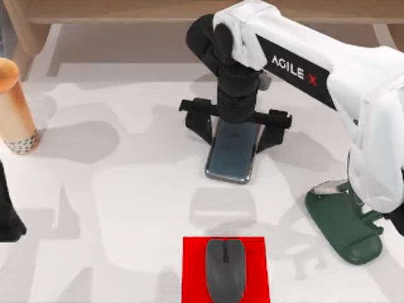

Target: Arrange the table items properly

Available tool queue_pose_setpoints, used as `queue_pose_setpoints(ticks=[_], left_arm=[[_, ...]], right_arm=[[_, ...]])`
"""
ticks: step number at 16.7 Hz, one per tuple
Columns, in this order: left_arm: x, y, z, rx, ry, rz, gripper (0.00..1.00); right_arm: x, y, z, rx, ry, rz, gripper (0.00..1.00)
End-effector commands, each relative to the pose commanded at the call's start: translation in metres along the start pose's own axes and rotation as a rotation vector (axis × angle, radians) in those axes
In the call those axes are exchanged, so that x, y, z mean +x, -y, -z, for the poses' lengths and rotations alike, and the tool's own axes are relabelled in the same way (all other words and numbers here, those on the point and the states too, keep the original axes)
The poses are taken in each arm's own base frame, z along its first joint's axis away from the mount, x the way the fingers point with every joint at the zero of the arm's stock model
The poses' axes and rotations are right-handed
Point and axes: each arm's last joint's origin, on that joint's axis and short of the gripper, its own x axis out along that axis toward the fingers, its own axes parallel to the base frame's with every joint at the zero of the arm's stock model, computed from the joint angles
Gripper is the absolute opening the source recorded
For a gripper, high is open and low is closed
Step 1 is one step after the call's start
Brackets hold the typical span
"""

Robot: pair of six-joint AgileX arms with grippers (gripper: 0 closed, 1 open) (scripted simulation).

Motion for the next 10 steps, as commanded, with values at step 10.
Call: queue_pose_setpoints(ticks=[10], left_arm=[[0.0, 0.0, 0.0, 0.0, 0.0, 0.0, 1.0]], right_arm=[[0.0, 0.0, 0.0, 0.0, 0.0, 0.0, 0.0]])
